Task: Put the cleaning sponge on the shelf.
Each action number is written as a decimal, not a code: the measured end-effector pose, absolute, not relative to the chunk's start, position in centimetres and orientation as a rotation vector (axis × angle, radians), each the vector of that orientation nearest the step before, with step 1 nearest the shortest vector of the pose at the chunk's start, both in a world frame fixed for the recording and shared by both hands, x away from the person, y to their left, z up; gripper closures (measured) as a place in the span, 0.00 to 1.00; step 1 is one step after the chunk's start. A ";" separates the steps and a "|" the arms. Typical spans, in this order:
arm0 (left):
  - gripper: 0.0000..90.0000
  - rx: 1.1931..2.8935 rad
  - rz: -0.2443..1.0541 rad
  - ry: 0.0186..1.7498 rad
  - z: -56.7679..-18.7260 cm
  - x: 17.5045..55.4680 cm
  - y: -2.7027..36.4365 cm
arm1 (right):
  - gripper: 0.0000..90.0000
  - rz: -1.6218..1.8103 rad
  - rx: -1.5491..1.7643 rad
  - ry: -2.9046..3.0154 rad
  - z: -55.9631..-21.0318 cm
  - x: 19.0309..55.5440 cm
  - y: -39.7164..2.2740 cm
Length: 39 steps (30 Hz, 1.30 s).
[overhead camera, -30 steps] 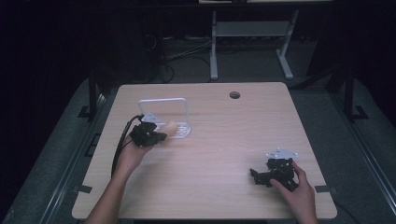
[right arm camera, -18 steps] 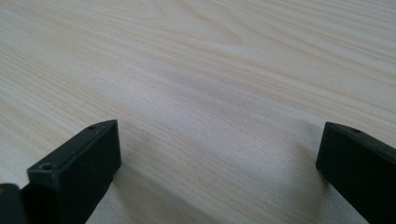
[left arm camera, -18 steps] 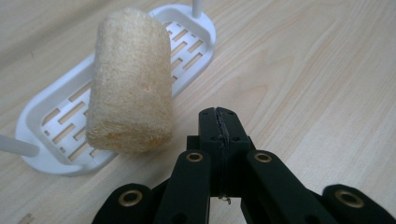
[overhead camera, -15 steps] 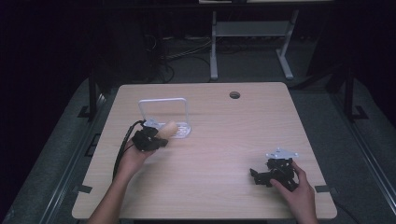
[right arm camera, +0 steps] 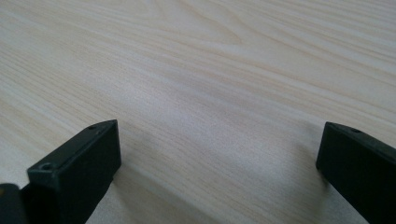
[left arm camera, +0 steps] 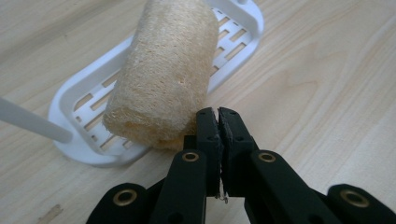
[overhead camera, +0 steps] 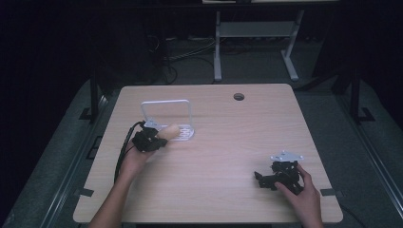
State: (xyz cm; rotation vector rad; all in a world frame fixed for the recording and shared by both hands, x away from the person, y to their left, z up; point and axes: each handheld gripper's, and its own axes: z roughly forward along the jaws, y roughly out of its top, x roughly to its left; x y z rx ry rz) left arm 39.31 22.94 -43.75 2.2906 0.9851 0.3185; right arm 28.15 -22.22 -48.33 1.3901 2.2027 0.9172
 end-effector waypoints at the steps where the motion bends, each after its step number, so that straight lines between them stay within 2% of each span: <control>1: 0.97 2.288 0.324 0.985 -43.8 39.3 23.0 | 0.00 0.917 1.390 2.203 -48.3 28.1 -22.2; 29: 0.96 2.275 0.436 1.075 -44.2 40.2 24.5 | 0.00 0.917 1.389 2.204 -48.3 28.1 -22.2; 34: 0.94 2.275 0.426 1.064 -44.1 39.9 24.4 | 0.00 0.917 1.390 2.204 -48.3 28.1 -22.2; 39: 0.86 2.275 0.419 1.052 -43.7 39.3 24.5 | 0.00 0.918 1.389 2.204 -48.3 28.1 -22.2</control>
